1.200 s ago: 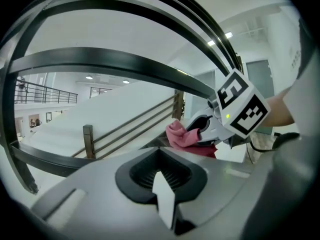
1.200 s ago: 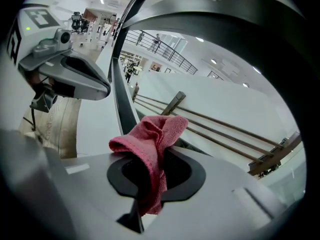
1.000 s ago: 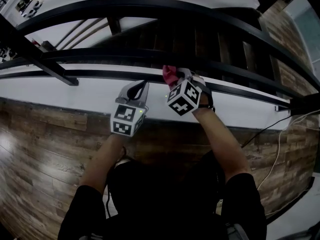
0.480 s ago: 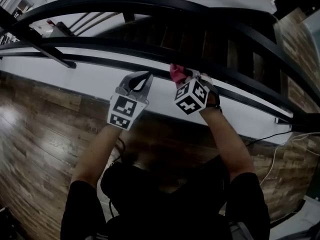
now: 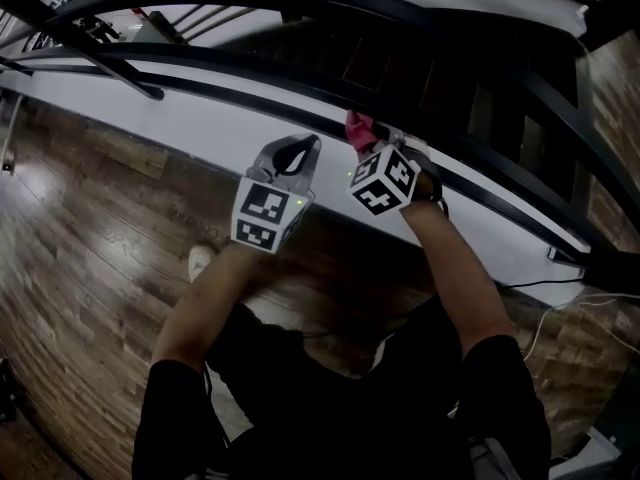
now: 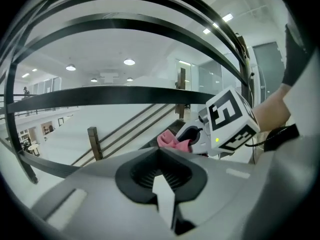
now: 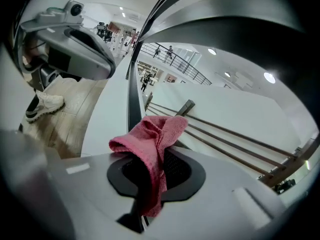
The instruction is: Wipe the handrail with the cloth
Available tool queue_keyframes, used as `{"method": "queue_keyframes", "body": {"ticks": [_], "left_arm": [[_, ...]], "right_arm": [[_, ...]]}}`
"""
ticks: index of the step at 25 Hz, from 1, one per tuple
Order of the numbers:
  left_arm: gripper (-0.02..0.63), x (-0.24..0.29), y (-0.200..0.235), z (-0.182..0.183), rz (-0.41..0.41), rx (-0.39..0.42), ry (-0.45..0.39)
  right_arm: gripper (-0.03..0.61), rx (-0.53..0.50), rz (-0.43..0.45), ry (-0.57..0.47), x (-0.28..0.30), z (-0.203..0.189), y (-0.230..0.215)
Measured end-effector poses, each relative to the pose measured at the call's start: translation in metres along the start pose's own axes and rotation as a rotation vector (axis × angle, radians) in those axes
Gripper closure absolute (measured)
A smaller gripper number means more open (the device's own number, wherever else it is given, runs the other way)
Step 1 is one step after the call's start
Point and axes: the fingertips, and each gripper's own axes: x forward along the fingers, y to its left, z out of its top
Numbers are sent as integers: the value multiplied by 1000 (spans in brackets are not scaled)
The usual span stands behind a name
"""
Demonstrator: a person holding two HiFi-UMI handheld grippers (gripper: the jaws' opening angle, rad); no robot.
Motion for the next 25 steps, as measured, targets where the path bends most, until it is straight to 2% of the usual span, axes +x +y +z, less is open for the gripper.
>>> {"method": "queue_keyframes", "body": {"ticks": [6, 8, 14, 16, 20, 25], "left_arm": [[614, 7, -28, 4, 9, 49, 1], [614, 14, -41, 4, -1, 69, 12], [614, 36, -63, -3, 29, -57, 36], [614, 43, -70, -8, 38, -61, 51], [614, 58, -101, -13, -2, -62, 58], [614, 74, -132, -7, -27, -108, 38]], "right_arm": [[529, -14, 3, -1, -13, -28, -5], [529, 16, 11, -5, -18, -39, -8], [529, 54, -9, -29, -36, -73, -19], [529, 74, -15, -33, -42, -82, -24], [529, 114, -12, -18, -52, -106, -28], [529, 147, -22, -8, -63, -125, -40]]}}
